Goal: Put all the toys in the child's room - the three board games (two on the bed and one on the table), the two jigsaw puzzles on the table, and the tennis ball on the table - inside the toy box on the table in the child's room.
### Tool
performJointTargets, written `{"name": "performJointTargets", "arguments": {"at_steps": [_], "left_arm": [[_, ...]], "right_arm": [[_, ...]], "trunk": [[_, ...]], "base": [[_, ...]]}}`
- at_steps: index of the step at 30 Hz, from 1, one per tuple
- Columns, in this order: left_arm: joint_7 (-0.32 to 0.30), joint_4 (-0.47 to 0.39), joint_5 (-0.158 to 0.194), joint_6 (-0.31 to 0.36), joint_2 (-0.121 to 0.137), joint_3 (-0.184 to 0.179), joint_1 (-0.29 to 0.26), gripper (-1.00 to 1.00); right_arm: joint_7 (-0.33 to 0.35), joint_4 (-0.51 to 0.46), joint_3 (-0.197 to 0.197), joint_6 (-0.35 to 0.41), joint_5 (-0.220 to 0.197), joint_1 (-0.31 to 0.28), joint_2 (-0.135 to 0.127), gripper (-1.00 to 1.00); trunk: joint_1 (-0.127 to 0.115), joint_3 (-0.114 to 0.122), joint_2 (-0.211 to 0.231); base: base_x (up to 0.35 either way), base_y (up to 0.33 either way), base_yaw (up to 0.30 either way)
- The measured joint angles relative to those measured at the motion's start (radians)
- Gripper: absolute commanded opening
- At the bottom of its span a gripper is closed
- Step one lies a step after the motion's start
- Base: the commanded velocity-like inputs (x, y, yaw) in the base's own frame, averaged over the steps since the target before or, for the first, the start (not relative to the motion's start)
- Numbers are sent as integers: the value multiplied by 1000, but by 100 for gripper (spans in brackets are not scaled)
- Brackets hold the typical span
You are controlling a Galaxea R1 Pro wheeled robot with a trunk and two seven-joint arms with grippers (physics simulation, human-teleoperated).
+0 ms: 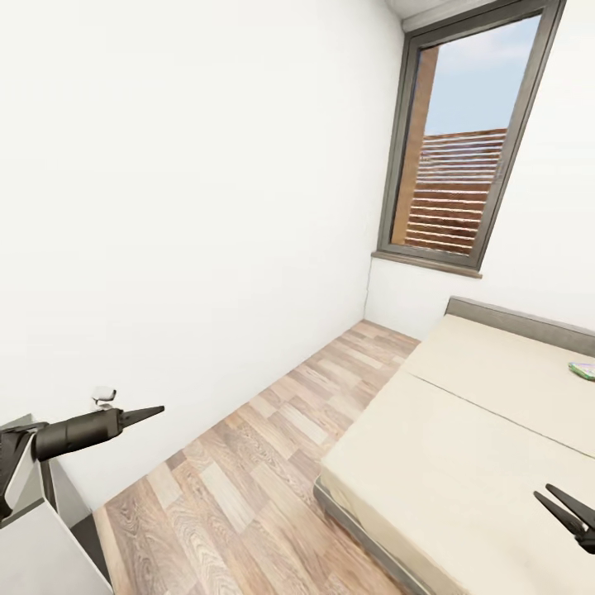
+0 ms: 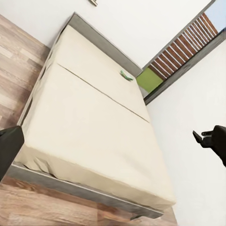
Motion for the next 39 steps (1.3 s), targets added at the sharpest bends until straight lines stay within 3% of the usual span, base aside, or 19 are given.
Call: {"name": "performJointTargets", "arguments": {"at_steps": [26, 39], "left_arm": [[1, 0, -1, 0, -5, -2, 0, 100], [-1, 1, 1, -1, -4, 0, 0, 100]], "right_arm": [[-1, 1, -5, 19, -8, 1, 7, 100], [-2, 1, -5, 23, -8, 1, 7, 100]], "trunk": [[0, 0, 0], [0, 1, 0]], "base": [[0, -3, -7], [0, -248, -238]]}}
